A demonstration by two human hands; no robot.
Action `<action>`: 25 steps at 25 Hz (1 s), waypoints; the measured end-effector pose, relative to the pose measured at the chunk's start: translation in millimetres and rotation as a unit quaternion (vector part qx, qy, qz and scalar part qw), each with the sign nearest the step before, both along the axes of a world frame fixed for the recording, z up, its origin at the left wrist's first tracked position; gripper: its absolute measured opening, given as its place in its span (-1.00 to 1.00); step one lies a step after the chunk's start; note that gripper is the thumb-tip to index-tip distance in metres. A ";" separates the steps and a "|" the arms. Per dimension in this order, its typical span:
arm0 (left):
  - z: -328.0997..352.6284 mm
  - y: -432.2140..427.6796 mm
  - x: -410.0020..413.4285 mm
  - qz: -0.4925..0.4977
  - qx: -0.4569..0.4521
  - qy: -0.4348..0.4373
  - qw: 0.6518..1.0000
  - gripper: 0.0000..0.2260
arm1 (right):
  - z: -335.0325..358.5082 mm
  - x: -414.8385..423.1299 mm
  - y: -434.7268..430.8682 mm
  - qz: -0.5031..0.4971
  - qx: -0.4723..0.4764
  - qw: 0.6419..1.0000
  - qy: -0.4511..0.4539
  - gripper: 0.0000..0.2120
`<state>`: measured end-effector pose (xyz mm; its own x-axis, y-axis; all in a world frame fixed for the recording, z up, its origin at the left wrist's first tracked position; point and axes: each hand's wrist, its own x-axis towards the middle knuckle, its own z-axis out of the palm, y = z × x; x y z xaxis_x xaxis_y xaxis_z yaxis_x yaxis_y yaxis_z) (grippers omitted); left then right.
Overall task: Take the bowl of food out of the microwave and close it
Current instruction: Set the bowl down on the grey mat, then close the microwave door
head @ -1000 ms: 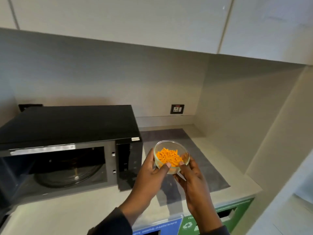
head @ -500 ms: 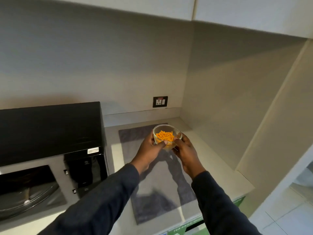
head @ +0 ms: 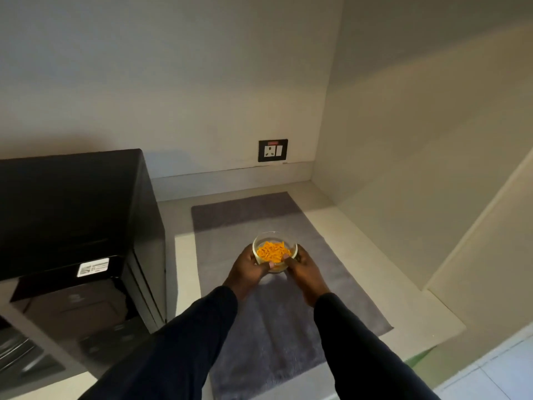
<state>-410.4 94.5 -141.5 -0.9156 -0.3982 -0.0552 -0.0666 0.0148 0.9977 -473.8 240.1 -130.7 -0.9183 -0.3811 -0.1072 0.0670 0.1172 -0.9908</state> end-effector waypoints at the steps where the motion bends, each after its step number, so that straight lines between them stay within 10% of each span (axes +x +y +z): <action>1: -5.8 -2.0 -0.4 0.003 -0.009 -0.014 1.000 -0.55 | -9.5 -3.2 -0.6 0.008 0.005 1.000 0.000 -0.65; 14: 32.3 8.0 29.5 0.055 -0.139 -0.116 0.982 -0.23 | 13.5 35.4 -3.9 -0.080 0.149 0.983 0.069 -0.36; 25: 167.1 19.8 173.7 0.018 -0.110 0.074 0.991 -0.66 | 134.4 206.2 -40.0 -0.071 -0.094 0.974 0.193 -0.68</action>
